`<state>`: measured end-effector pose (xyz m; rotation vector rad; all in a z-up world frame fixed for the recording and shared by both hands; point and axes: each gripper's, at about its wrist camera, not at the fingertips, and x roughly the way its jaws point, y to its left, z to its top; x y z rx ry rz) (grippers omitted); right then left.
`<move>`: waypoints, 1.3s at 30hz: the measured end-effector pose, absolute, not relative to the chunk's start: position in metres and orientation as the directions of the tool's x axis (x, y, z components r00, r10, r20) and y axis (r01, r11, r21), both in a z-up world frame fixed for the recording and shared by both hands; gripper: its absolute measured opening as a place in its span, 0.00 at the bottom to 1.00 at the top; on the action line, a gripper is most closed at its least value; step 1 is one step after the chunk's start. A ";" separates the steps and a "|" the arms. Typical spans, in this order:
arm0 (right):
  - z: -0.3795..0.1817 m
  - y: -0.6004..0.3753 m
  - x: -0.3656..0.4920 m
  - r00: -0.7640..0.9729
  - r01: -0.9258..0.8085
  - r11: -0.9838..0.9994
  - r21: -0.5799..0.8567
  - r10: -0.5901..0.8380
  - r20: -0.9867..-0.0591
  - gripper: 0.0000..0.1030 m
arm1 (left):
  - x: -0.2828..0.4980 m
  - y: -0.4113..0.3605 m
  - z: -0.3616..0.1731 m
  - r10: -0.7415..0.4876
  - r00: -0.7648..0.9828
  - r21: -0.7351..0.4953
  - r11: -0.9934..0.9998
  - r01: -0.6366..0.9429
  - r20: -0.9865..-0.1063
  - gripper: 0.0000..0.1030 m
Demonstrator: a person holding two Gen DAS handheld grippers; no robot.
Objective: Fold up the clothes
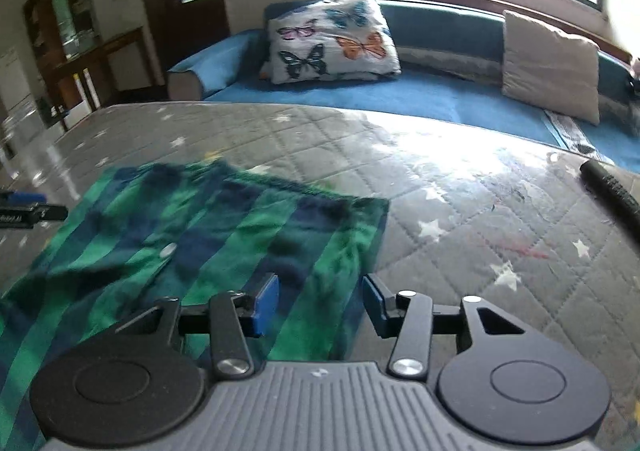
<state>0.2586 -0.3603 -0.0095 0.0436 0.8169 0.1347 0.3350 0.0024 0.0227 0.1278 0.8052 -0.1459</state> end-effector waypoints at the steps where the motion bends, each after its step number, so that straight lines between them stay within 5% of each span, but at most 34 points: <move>1: -0.012 -0.363 0.264 0.677 -0.093 0.991 0.092 0.131 -0.725 0.44 | 0.341 0.002 0.020 -0.085 0.679 0.052 0.982 0.180 -0.730 0.62; 4: -0.019 -0.369 0.280 0.675 -0.065 0.993 0.101 0.119 -0.728 0.41 | 0.353 0.000 0.014 -0.096 0.670 0.051 0.979 0.196 -0.736 0.61; 9: -0.028 -0.375 0.296 0.669 -0.038 0.992 0.119 0.114 -0.735 0.35 | 0.363 -0.001 0.006 -0.137 0.655 0.015 0.975 0.221 -0.743 0.31; 11: -0.031 -0.376 0.300 0.667 -0.032 0.992 0.122 0.112 -0.736 0.26 | 0.365 -0.002 0.006 -0.152 0.654 0.007 0.972 0.234 -0.741 0.10; 14: -0.032 -0.376 0.304 0.672 -0.032 0.992 0.120 0.110 -0.733 0.06 | 0.366 -0.004 0.007 -0.145 0.673 0.029 0.970 0.240 -0.725 0.01; 26: -0.020 -0.352 0.308 0.703 -0.096 0.994 0.046 0.100 -0.705 0.10 | 0.384 -0.007 0.004 -0.020 0.728 0.129 0.981 0.148 -0.685 0.06; 29: -0.017 -0.346 0.307 0.698 -0.118 0.993 0.028 0.102 -0.709 0.15 | 0.381 -0.003 0.011 -0.023 0.725 0.113 0.984 0.139 -0.689 0.07; 32: -0.015 -0.339 0.306 0.693 -0.140 0.990 0.010 0.105 -0.714 0.32 | 0.366 -0.005 0.020 -0.073 0.728 0.096 0.978 0.187 -0.682 0.08; 39: -0.011 -0.297 0.267 0.617 -0.302 0.953 0.010 0.204 -0.760 0.41 | 0.311 -0.026 0.017 -0.175 0.694 0.100 0.936 0.337 -0.698 0.08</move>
